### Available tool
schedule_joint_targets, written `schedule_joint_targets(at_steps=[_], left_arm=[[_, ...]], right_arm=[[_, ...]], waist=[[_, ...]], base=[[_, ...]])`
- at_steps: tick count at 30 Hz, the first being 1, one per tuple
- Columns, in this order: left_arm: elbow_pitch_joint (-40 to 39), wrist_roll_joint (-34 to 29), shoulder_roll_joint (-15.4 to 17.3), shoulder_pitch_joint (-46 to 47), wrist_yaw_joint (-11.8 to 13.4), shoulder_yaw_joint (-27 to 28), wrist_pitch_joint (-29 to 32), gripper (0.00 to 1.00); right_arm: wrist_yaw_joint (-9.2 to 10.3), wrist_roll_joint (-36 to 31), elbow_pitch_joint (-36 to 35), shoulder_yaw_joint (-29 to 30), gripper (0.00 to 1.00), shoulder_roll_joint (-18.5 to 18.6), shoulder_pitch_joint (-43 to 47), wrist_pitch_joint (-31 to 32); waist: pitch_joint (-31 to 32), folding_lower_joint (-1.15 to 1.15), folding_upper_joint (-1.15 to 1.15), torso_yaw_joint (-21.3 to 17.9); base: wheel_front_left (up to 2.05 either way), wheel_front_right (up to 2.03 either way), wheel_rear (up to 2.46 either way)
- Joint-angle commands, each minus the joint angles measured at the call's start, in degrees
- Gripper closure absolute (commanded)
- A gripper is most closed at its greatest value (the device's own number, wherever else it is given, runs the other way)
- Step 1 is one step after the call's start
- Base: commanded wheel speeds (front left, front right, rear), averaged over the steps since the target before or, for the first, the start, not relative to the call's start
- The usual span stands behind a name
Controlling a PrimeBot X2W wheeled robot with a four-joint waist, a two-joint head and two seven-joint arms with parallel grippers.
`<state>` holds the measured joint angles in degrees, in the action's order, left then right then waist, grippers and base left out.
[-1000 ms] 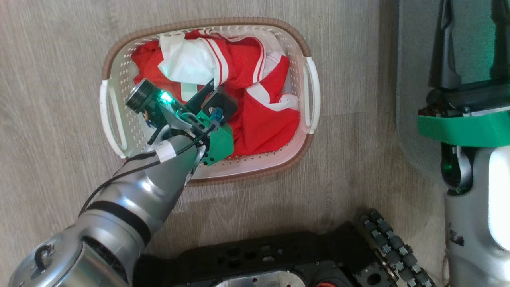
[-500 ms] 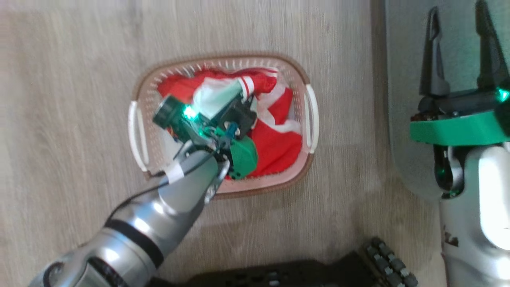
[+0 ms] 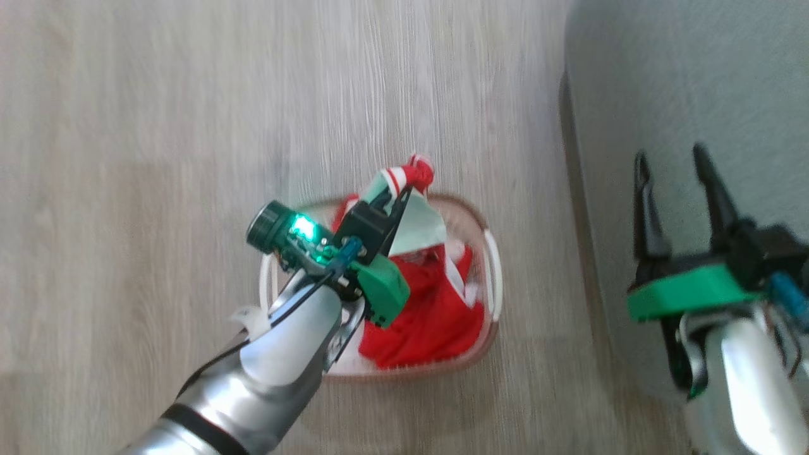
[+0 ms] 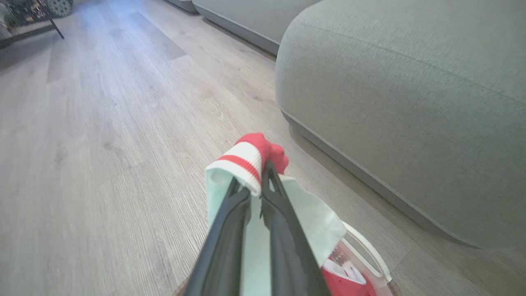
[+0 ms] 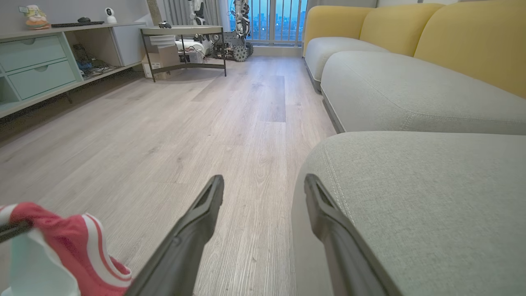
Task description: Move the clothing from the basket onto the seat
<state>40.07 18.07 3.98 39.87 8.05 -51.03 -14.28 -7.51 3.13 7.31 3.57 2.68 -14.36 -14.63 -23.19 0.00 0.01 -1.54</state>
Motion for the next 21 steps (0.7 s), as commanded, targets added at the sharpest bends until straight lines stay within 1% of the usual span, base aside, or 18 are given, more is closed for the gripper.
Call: schedule_joint_targets(at_steps=[1,5,6,7,10,14,21], left_arm=[[-2.80,-0.85,1.41,-0.63,-0.41,2.24,-0.72,1.00],[-3.96,-1.50,2.34,-1.76,-1.78,2.71,-0.72,1.00],[-4.27,-1.40,2.65,-2.12,-2.29,3.19,-0.72,1.00],[-4.27,-1.40,2.65,-2.12,-2.29,3.19,-0.72,1.00],[-4.32,-1.29,3.08,-2.12,-2.91,3.75,-0.72,1.00],[-4.56,-1.16,3.37,-0.54,-3.48,4.53,-0.72,1.00],[-3.90,0.55,2.92,4.67,-5.62,5.94,-0.10,1.00]], right_arm=[[0.02,0.47,-0.71,-1.22,0.00,0.20,2.50,-0.37],[0.02,1.03,0.58,-1.64,0.00,0.20,5.73,-0.37],[0.02,1.32,1.03,-1.78,0.00,0.20,7.22,-0.37],[0.02,1.32,1.03,-1.78,0.00,0.20,7.22,-0.37],[0.02,1.49,1.60,-1.99,0.00,0.20,9.19,-0.37],[0.02,1.60,1.76,-2.17,0.00,0.20,10.77,-0.37],[0.02,1.98,2.46,-2.87,0.00,0.20,12.09,-0.37]], waist=[[9.83,0.00,-0.01,0.63],[15.98,0.00,-0.01,0.36],[18.73,0.00,-0.01,0.16],[18.73,0.00,-0.01,0.16],[22.21,0.00,-0.01,-0.19],[24.50,0.00,-0.01,-0.37],[27.48,0.00,-0.01,-0.19]], base=[[0.00,0.00,0.00],[0.00,0.00,0.00],[0.00,0.00,0.00],[0.00,0.00,0.00],[0.00,0.00,0.00],[0.00,0.00,0.00],[0.00,0.00,0.00]])
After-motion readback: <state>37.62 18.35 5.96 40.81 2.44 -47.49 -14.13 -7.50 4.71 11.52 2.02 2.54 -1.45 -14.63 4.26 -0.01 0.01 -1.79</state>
